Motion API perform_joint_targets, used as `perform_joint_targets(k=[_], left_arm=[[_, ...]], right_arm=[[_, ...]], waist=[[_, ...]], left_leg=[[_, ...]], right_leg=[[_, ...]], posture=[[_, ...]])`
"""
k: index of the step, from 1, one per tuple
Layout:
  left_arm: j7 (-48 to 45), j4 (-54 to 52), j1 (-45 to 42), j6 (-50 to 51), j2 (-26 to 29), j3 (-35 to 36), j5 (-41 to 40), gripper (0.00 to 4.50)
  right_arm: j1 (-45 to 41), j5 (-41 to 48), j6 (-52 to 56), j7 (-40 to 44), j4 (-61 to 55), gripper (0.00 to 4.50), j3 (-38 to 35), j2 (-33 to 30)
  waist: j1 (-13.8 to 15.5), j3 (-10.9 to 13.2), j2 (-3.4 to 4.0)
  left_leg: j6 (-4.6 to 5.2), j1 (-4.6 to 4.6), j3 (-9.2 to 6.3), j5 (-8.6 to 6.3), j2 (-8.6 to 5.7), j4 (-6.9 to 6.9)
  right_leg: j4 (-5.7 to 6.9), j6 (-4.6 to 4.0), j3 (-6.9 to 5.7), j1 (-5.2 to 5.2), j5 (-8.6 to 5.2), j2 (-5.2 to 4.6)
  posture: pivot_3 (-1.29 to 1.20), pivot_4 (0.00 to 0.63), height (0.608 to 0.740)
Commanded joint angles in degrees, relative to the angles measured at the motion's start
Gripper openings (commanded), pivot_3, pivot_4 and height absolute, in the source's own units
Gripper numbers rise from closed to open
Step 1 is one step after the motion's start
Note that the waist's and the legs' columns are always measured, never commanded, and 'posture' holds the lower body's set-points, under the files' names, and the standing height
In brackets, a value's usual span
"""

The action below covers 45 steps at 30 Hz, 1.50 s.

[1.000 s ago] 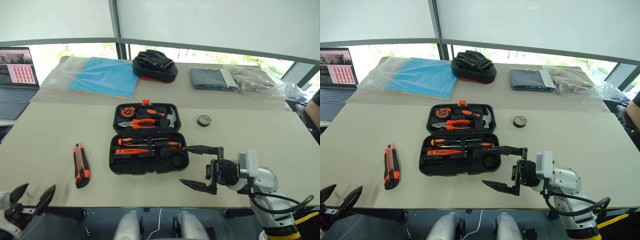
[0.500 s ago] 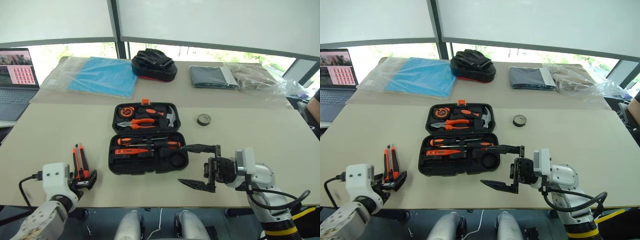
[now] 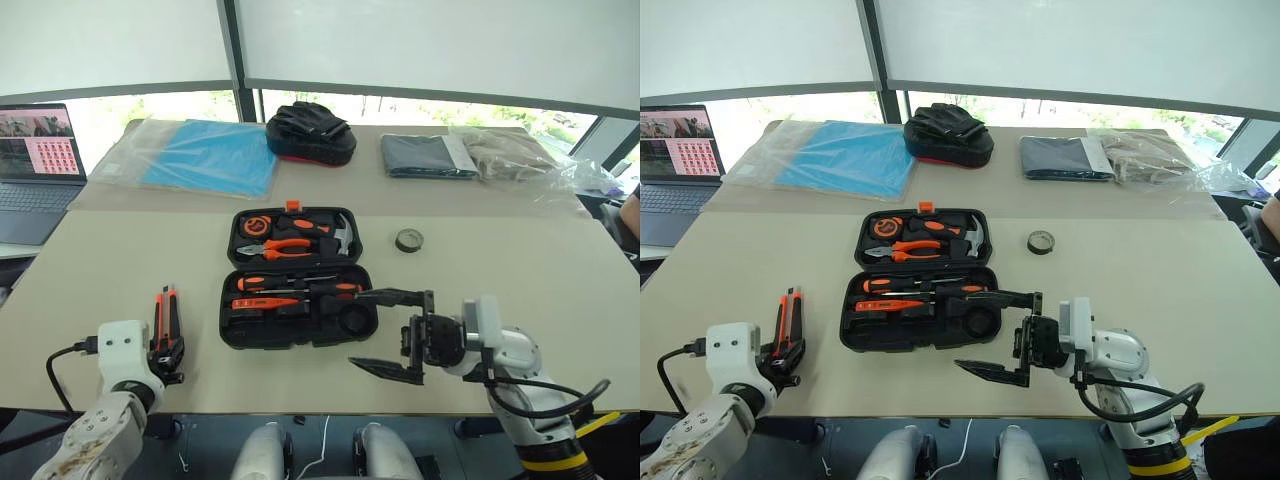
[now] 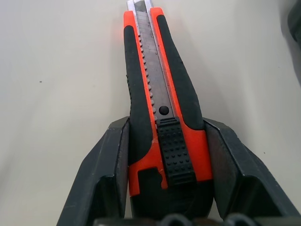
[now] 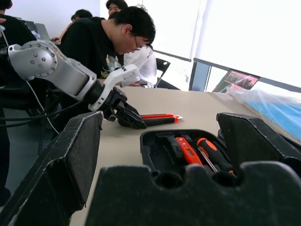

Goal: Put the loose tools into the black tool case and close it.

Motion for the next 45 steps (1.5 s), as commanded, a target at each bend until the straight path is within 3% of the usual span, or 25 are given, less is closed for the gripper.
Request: perform_joint_targets(k=[1,6,9,12,17,21,27,45], left_arm=[[-8.29,1.65,-0.01,-10.66,1.97,4.69,0.11,1.80],[-29.24,6.07,0.03,-24.01,10.40,9.63,-3.35,1.80],[-42.96,9.00,-1.85,-28.11,17.77,8.89,-5.90,1.80],[-56.14,14.47,-7.20,-32.37,27.54,3.15,-3.15,1.80],[-68.36,22.50,-22.62,-37.94,35.33,-12.14,4.08,1.80],[-71.67,25.88,-30.65,-38.42,34.83,-20.57,7.66,1.80],[-72.70,30.53,-39.25,-38.57,31.24,-29.45,13.13,1.80],[-77.34,34.61,-40.89,-42.65,32.65,-36.03,21.09,1.80]], right_arm=[[-1.27,0.04,-1.12,0.20,0.23,4.50,-0.62,0.00],[-1.43,-0.21,-1.25,-0.38,0.31,4.50,-0.66,0.20],[-1.09,-0.16,-1.13,-0.84,0.18,4.50,-0.96,0.09],[-1.11,-0.10,-0.97,-1.04,0.12,4.50,-1.12,-0.20],[-1.71,-0.13,0.02,-2.13,-0.61,4.50,-3.08,-1.73],[0.68,0.27,1.82,-4.28,-4.08,4.50,-4.79,-4.15],[6.47,0.08,2.98,-8.38,-9.45,4.50,-6.84,-5.66],[8.65,-1.50,2.10,-10.70,-10.46,4.50,-5.75,-5.43]], waist=[[-0.10,0.05,-0.10],[-0.11,0.12,-0.25],[0.02,0.14,-0.23],[0.09,0.16,-0.24],[0.12,0.28,-0.11],[-0.33,0.29,-0.11],[-0.11,0.30,-0.12],[-0.18,0.32,-0.15]], left_leg=[[0.00,-0.02,0.00,0.00,0.02,0.00],[0.00,-0.23,-0.01,-0.01,0.08,0.00],[0.00,-0.30,0.00,-0.01,0.06,-0.01],[0.00,-0.32,-0.01,-0.01,0.04,0.00],[-0.02,-0.32,0.04,0.01,-0.01,0.00],[0.01,-0.37,0.08,0.00,-0.07,-0.09],[0.04,-0.49,0.04,-0.10,-0.12,-0.08],[0.05,-0.43,-0.05,-0.09,-0.13,0.03]], right_leg=[[0.00,-0.02,0.00,-0.02,0.00,0.01],[-0.07,-0.09,-0.08,-0.19,-0.03,0.01],[-0.14,-0.08,-0.13,-0.22,-0.03,-0.07],[-0.15,-0.06,-0.18,-0.22,-0.02,-0.07],[-0.12,0.00,-0.15,-0.22,-0.02,-0.04],[-0.20,0.48,-0.11,-0.23,0.20,0.01],[-0.15,0.52,-0.10,-0.27,0.16,0.15],[-0.13,0.62,-0.05,-0.18,0.11,0.12]], posture=[[0.00,0.150,0.740],[0.00,0.150,0.740],[0.00,0.150,0.740],[0.00,0.150,0.740],[0.00,0.150,0.740],[0.00,0.150,0.740],[0.00,0.150,0.740],[0.00,0.150,0.740]])
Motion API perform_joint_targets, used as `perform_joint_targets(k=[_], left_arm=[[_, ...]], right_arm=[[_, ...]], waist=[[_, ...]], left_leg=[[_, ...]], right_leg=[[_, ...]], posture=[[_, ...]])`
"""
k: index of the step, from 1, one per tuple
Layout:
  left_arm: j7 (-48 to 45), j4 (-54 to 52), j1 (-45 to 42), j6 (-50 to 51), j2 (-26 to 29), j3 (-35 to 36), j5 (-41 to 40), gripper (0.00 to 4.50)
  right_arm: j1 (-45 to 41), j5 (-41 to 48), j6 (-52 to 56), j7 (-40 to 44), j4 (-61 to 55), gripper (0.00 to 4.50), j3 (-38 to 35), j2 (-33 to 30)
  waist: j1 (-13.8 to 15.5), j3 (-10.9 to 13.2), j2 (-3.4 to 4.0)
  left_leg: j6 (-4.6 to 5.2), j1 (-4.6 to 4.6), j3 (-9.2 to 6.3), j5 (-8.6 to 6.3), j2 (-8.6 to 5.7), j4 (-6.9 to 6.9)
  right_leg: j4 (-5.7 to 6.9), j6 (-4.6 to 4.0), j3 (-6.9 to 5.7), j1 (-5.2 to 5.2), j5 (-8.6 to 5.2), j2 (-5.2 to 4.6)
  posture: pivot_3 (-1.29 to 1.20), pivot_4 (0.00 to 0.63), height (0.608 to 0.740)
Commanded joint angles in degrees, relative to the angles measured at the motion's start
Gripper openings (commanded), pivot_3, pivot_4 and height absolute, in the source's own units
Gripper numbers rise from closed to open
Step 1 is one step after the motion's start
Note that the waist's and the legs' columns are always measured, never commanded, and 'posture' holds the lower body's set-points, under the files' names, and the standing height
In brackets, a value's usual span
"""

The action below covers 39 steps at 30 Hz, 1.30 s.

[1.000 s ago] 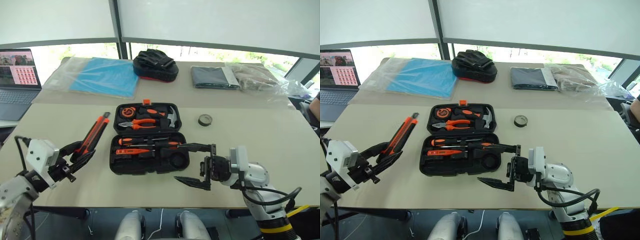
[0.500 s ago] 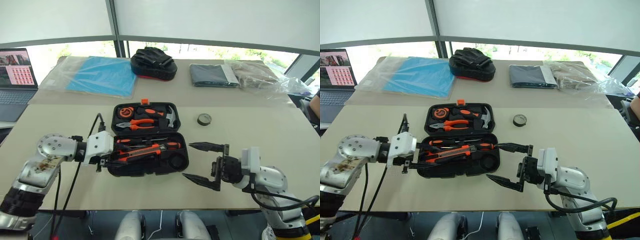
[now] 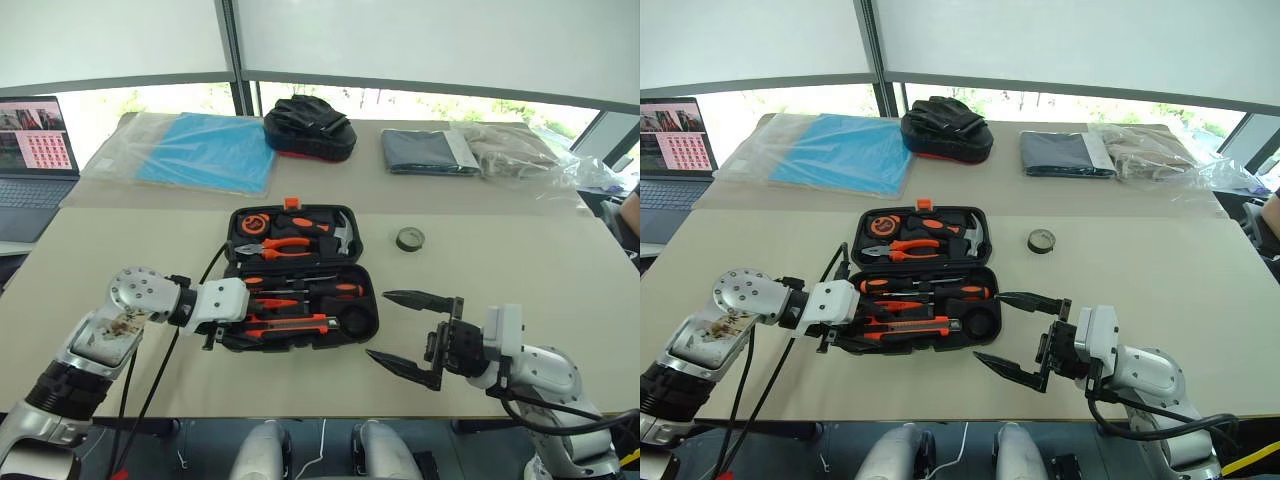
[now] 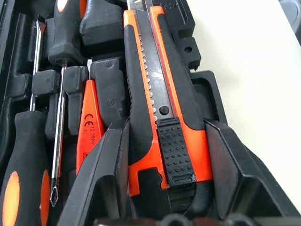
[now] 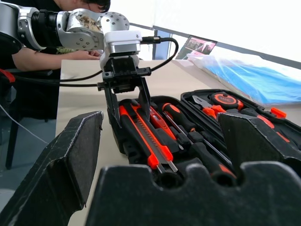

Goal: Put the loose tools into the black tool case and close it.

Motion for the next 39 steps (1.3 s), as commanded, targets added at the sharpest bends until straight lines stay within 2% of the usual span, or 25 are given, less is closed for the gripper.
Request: perform_joint_targets(k=[1,14,20,22,27,28,34,37,39], left_arm=[[-0.69,1.08,-0.12,-0.69,1.61,-1.32,3.31,1.80],[1.41,-2.62,-0.47,4.76,-2.43,-3.61,3.92,1.80],[0.39,-1.68,-0.40,5.15,-1.54,-4.42,5.10,1.80],[0.91,-1.44,-0.61,5.40,-2.06,-3.76,4.45,2.80],[0.20,-0.46,-2.10,2.64,-4.21,-0.39,0.01,4.42],[-0.33,0.34,-2.86,1.77,-4.46,0.91,-1.18,4.48],[-3.03,1.69,-5.85,3.57,-6.44,6.94,-11.02,4.48],[-3.07,2.15,-5.35,3.55,-7.26,7.85,-12.59,3.78],[-3.05,2.26,-3.94,2.34,-7.76,7.35,-12.10,3.13]], right_arm=[[-0.54,-0.15,-0.95,0.14,-1.41,4.50,-0.07,-0.05],[-1.50,-0.51,-0.67,0.36,-0.66,4.50,0.89,0.27],[-1.70,-0.55,-0.73,0.22,-0.52,4.50,1.27,0.31],[-1.85,-0.60,-0.82,0.18,-0.34,4.50,1.34,0.31],[-2.70,-0.88,-0.91,0.13,0.40,4.50,1.77,0.56],[-2.78,-0.88,-0.98,0.25,0.56,4.50,1.75,0.54],[-3.40,-0.96,-1.37,0.68,1.71,4.50,1.84,0.61],[-3.70,-1.21,-1.54,0.62,2.06,4.50,2.17,0.92],[-3.83,-1.47,-1.73,0.51,2.27,4.50,2.45,1.29]], waist=[[-0.03,0.00,0.00],[0.45,-0.02,0.02],[0.59,-0.03,0.02],[0.56,-0.03,0.02],[-0.01,-0.03,0.02],[-0.04,-0.03,0.01],[0.01,-0.02,0.00],[0.03,-0.02,0.00],[0.01,-0.02,0.00]], left_leg=[[0.00,0.02,0.00,0.00,0.00,0.00],[0.01,0.11,-0.02,0.00,-0.04,0.04],[0.05,0.11,-0.03,0.00,-0.05,0.09],[0.05,0.12,-0.03,0.00,-0.04,0.09],[0.07,0.10,-0.02,-0.02,-0.05,0.08],[0.09,0.07,-0.02,-0.03,-0.04,0.08],[0.12,0.00,-0.03,-0.05,-0.04,0.14],[0.12,0.02,-0.05,-0.05,-0.05,0.17],[0.12,0.02,-0.05,-0.05,-0.06,0.17]], right_leg=[[0.00,0.00,0.01,0.00,0.00,0.01],[0.05,0.07,0.03,0.14,-0.01,-0.07],[0.05,0.12,0.02,0.16,-0.01,-0.09],[0.05,0.11,0.02,0.17,-0.01,-0.08],[0.05,0.10,0.03,0.13,-0.01,-0.06],[0.05,0.10,0.04,0.10,-0.02,-0.06],[0.07,0.10,0.01,0.06,-0.01,-0.05],[0.08,0.12,0.01,0.10,-0.01,-0.08],[0.08,0.12,0.02,0.10,-0.01,-0.07]], posture=[[0.00,0.150,0.740],[0.00,0.150,0.740],[0.00,0.150,0.740],[0.00,0.150,0.740],[0.00,0.150,0.740],[0.00,0.150,0.740],[0.00,0.150,0.740],[0.00,0.150,0.740],[0.00,0.150,0.740]])
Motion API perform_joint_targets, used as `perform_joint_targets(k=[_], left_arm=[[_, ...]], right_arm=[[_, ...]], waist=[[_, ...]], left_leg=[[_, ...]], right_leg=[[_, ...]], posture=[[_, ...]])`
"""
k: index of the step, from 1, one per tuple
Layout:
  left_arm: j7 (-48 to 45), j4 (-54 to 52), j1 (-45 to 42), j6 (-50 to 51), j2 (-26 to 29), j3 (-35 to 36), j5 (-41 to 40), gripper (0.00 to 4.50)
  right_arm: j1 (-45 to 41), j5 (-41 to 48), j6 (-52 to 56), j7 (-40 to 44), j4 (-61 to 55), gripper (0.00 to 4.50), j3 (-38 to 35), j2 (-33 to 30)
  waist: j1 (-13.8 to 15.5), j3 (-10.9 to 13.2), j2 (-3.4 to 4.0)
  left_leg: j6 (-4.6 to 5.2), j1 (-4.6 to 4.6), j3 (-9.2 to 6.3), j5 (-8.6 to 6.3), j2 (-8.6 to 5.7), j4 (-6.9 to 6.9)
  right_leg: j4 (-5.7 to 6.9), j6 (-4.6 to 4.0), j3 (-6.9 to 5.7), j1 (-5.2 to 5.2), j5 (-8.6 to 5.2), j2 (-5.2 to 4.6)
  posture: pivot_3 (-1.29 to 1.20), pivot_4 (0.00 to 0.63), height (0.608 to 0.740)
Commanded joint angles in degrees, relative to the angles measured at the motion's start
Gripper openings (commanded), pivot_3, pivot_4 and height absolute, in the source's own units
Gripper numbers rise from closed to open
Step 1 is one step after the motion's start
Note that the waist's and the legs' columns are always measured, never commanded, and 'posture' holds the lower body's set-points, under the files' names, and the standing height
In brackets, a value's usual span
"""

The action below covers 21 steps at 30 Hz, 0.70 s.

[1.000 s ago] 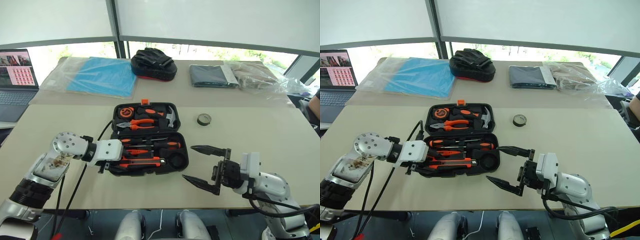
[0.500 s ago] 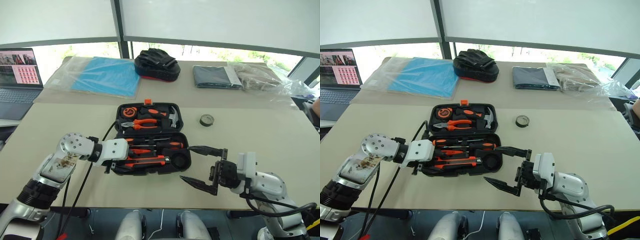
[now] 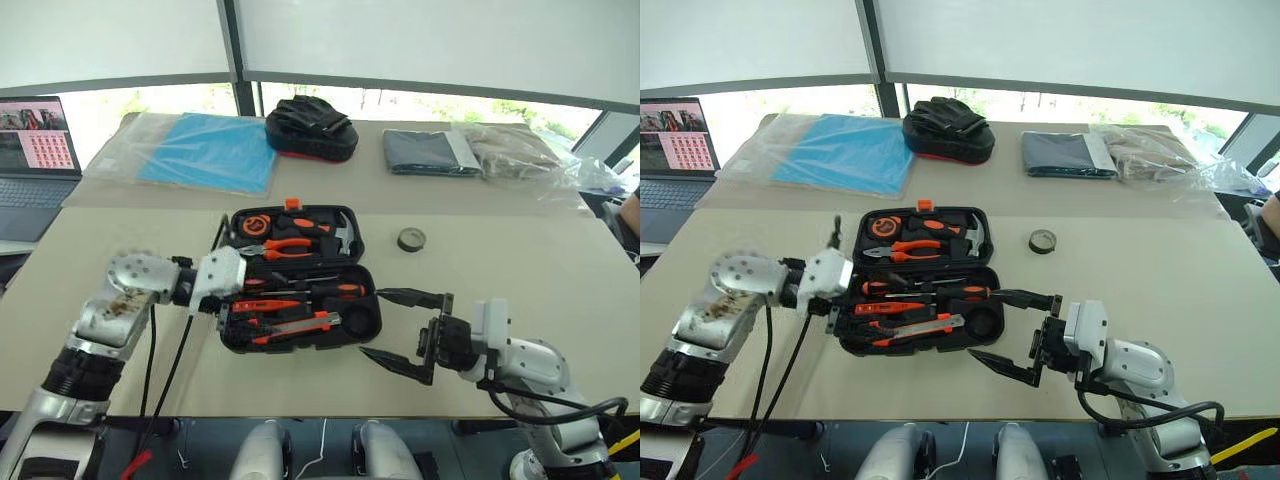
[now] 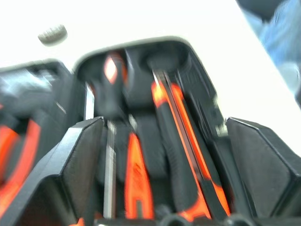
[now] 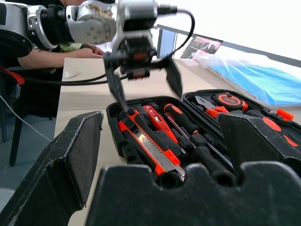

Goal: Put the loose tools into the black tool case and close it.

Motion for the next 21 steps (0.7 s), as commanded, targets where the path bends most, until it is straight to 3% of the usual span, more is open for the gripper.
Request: perform_joint_targets(k=[1,9,21], left_arm=[[0.20,-0.56,2.15,-2.08,-1.49,0.04,-0.41,2.77],[3.72,2.91,4.16,-10.75,-5.48,-2.90,6.32,0.03],[4.20,5.95,5.54,-11.45,-3.49,-6.42,12.41,0.03]], right_arm=[[-0.57,-0.52,-1.70,0.26,-0.71,4.50,0.22,0.66],[-0.68,-1.16,-1.79,-0.03,-0.66,4.50,0.45,1.40],[-1.10,-1.94,-1.78,-0.44,-0.37,4.50,0.63,2.21]], waist=[[0.01,0.00,0.00],[0.10,0.00,0.00],[0.00,0.00,0.00]], left_leg=[[0.00,0.00,0.00,0.00,0.00,0.00],[0.00,0.02,0.00,0.00,-0.03,0.01],[0.00,0.03,0.00,0.00,0.01,0.02]], right_leg=[[0.00,0.00,0.01,0.00,0.00,0.00],[0.02,-0.01,0.00,0.02,0.01,0.01],[0.02,-0.01,0.00,0.02,0.01,0.02]], posture=[[0.00,0.150,0.740],[0.00,0.150,0.740],[0.00,0.150,0.740]])
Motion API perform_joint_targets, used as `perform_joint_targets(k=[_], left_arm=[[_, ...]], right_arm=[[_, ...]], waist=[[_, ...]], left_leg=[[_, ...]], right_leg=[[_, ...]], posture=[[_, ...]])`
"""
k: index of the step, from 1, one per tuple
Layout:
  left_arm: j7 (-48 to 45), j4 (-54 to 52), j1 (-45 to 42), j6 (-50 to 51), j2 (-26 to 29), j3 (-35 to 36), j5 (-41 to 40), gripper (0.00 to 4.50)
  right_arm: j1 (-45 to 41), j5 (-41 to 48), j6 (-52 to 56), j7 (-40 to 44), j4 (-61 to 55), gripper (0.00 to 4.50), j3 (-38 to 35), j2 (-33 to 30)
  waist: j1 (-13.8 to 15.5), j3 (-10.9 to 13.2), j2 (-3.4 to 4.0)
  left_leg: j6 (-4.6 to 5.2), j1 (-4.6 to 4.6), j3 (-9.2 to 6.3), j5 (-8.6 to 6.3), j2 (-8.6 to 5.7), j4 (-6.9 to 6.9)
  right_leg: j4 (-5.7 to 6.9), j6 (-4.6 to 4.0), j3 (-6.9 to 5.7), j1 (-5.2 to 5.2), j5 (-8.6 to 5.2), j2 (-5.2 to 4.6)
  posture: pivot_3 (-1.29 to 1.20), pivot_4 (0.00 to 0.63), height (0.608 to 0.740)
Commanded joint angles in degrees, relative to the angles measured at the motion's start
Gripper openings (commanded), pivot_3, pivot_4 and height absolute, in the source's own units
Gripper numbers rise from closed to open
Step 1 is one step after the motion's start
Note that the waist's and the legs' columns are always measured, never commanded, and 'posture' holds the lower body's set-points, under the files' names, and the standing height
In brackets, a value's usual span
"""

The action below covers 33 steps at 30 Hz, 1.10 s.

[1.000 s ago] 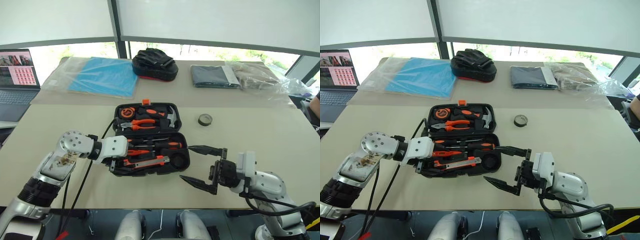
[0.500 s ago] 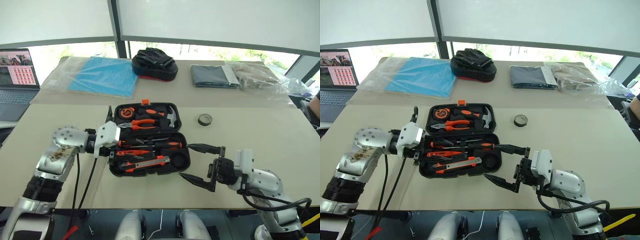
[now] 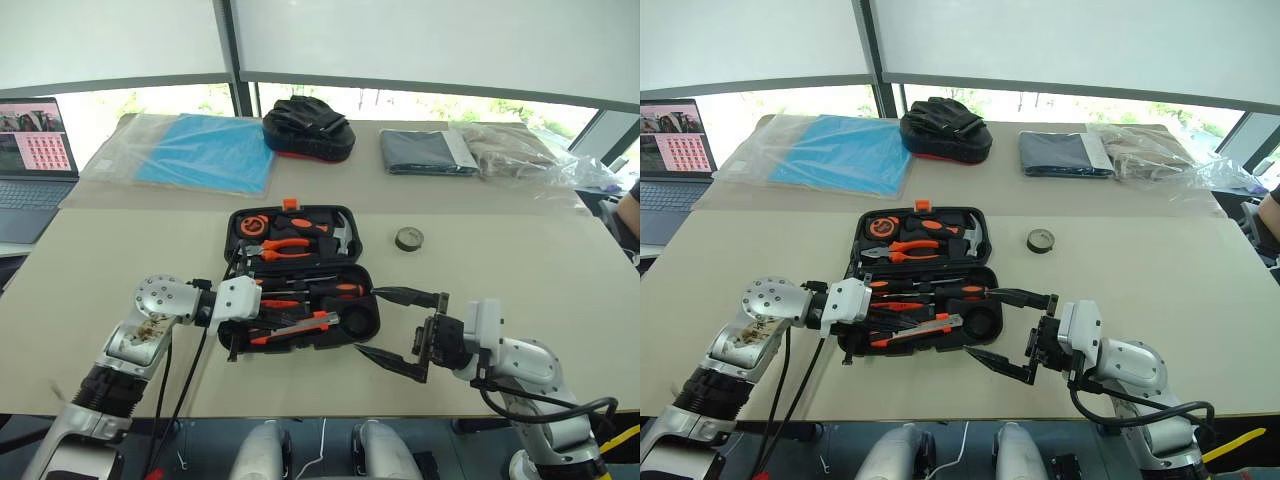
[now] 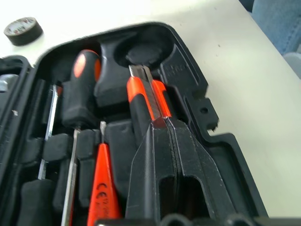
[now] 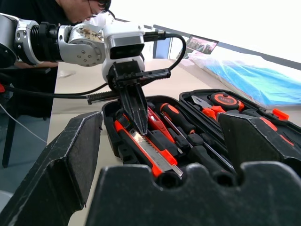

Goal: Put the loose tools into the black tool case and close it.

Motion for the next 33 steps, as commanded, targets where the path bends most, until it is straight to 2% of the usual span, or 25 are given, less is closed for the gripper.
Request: perform_joint_targets(k=[1,8,11,16,20,26,33], left_arm=[[1.97,2.11,0.35,0.58,1.38,-0.87,3.43,0.03],[1.75,2.57,2.66,5.50,4.58,-1.97,4.28,0.03],[1.30,2.62,3.98,6.59,6.25,-2.09,3.92,0.03],[2.53,2.53,5.27,11.87,7.02,-1.58,2.48,0.03],[2.99,1.71,5.94,11.63,5.55,-0.96,0.56,0.03],[1.43,0.28,4.74,4.72,0.77,2.68,-5.49,0.03],[2.53,-0.09,3.47,1.59,-2.39,4.73,-7.17,0.03]], right_arm=[[-0.85,0.09,-1.22,-0.19,-0.62,4.50,0.23,0.66],[-1.04,0.02,-1.34,-0.10,-0.48,4.50,0.40,1.08],[-0.91,0.19,-1.35,-0.06,-0.58,4.50,0.34,0.94],[-0.91,0.24,-1.28,-0.10,-0.66,4.50,0.61,1.06],[-1.07,0.34,-1.18,-0.16,-0.71,4.50,0.76,1.11],[-0.85,0.62,-0.93,-0.13,-0.94,4.50,0.76,1.03],[-0.48,0.90,-0.69,-0.20,-1.22,4.50,0.82,0.97]], waist=[[0.00,-0.01,0.00],[-0.21,-0.05,0.03],[-0.79,-0.07,0.07],[-0.63,-0.37,0.57],[-0.61,-0.44,0.70],[-0.22,-0.42,0.66],[0.01,-0.33,0.43]], left_leg=[[0.00,0.03,0.00,0.00,0.00,0.00],[0.00,0.33,0.00,0.05,0.05,0.00],[-0.01,0.78,0.06,0.05,0.17,-0.12],[-0.03,1.25,0.06,0.04,0.29,-0.28],[-0.03,1.36,0.07,0.04,0.31,-0.29],[-0.03,1.19,0.09,0.04,0.30,-0.28],[-0.01,0.11,0.08,0.05,0.04,-0.15]], right_leg=[[0.00,0.00,0.00,0.03,0.00,-0.01],[0.05,-0.03,0.02,0.25,0.01,0.04],[0.03,-0.12,0.05,0.62,-0.07,0.10],[0.08,0.12,0.03,0.95,-0.36,0.09],[0.10,-0.15,0.08,0.99,-0.52,0.13],[0.07,-0.13,0.08,0.89,-0.50,0.07],[-0.03,-0.09,0.11,-0.03,0.04,-0.06]], posture=[[0.00,0.150,0.740],[0.00,0.150,0.740],[0.00,0.150,0.740],[0.00,0.150,0.740],[0.00,0.150,0.740],[0.00,0.150,0.740],[0.00,0.150,0.740]])
